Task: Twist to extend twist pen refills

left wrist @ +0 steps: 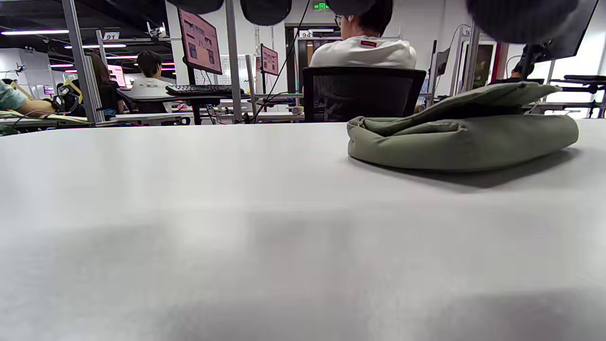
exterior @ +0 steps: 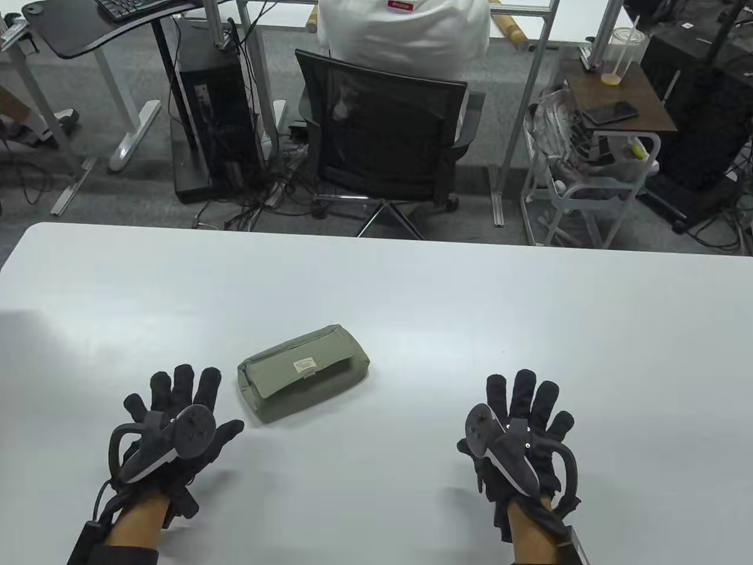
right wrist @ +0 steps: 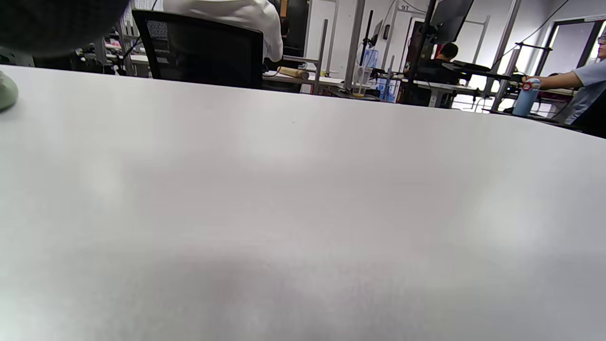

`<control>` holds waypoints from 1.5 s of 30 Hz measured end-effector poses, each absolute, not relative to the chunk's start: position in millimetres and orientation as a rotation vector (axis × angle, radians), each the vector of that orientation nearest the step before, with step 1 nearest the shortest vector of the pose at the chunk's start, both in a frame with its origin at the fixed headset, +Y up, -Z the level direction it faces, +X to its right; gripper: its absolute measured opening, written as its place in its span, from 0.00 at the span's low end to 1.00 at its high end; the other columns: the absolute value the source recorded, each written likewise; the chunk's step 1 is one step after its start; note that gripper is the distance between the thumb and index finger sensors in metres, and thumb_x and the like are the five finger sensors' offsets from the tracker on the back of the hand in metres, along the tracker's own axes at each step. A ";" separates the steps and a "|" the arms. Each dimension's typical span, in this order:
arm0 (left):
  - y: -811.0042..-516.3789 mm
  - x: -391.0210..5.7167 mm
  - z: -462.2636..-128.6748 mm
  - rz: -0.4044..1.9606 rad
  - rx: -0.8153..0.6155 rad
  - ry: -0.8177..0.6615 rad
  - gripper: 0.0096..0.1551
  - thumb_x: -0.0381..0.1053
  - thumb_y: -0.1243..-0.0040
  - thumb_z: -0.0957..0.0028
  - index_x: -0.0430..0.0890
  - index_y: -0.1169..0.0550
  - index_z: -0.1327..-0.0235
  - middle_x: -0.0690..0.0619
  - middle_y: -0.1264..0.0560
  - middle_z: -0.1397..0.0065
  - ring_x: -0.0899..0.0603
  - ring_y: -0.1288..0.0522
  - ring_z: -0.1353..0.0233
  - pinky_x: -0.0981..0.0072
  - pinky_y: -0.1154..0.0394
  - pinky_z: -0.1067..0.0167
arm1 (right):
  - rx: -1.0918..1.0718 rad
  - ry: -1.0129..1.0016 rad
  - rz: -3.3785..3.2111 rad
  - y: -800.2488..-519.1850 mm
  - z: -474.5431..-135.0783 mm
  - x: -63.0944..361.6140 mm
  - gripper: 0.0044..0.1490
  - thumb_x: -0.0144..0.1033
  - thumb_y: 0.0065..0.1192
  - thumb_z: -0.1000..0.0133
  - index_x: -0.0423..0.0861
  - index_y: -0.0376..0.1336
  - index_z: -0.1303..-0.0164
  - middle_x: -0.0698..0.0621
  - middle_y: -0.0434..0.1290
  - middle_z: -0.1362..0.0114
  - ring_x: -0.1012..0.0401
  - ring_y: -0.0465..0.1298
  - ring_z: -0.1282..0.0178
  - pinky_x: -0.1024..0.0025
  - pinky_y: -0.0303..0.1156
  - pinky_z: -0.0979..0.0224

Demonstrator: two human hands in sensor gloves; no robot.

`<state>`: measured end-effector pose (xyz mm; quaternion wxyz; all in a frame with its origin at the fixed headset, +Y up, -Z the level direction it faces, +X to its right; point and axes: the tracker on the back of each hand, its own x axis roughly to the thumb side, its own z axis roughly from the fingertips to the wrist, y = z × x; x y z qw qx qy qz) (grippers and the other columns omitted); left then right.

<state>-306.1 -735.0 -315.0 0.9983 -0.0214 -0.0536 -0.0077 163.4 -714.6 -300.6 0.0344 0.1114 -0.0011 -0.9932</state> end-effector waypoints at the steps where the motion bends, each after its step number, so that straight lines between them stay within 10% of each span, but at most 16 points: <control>1: -735.7 -306.7 -315.4 -0.014 -0.047 -0.106 0.58 0.75 0.53 0.43 0.46 0.55 0.09 0.29 0.57 0.09 0.15 0.59 0.16 0.09 0.59 0.36 | 0.339 -0.010 -3.060 -714.5 -300.4 163.2 0.70 0.65 0.59 0.66 0.57 0.29 0.22 0.42 0.25 0.17 0.36 0.30 0.18 0.24 0.41 0.25; 20: -722.4 -295.3 -316.5 0.062 -0.019 -0.121 0.60 0.75 0.52 0.43 0.46 0.57 0.09 0.29 0.57 0.09 0.15 0.58 0.16 0.09 0.59 0.36 | 0.260 -0.059 -3.033 -720.4 -301.1 152.5 0.70 0.66 0.59 0.66 0.56 0.30 0.22 0.41 0.25 0.17 0.36 0.31 0.19 0.24 0.42 0.26; 27: -688.0 -241.1 -375.8 0.152 -0.036 -0.218 0.62 0.75 0.46 0.45 0.48 0.59 0.10 0.30 0.58 0.09 0.17 0.59 0.14 0.10 0.59 0.34 | 0.237 -0.080 -3.042 -721.6 -300.6 148.8 0.70 0.65 0.59 0.66 0.56 0.30 0.22 0.41 0.25 0.17 0.35 0.31 0.19 0.24 0.42 0.26; 36: -761.9 -198.6 -443.1 -0.004 -0.507 -0.189 0.72 0.77 0.38 0.56 0.52 0.63 0.13 0.24 0.65 0.12 0.14 0.63 0.17 0.09 0.58 0.34 | 0.204 -0.039 -3.041 -717.9 -298.1 144.4 0.70 0.65 0.59 0.66 0.56 0.30 0.22 0.41 0.25 0.17 0.35 0.31 0.19 0.24 0.42 0.26; 45: -772.5 -195.0 -440.8 -0.007 -0.378 -0.175 0.58 0.70 0.39 0.54 0.57 0.53 0.16 0.26 0.55 0.11 0.18 0.49 0.18 0.12 0.55 0.32 | 0.154 -0.070 -3.023 -722.4 -298.5 138.7 0.71 0.65 0.59 0.67 0.56 0.30 0.22 0.41 0.25 0.17 0.35 0.31 0.19 0.24 0.42 0.26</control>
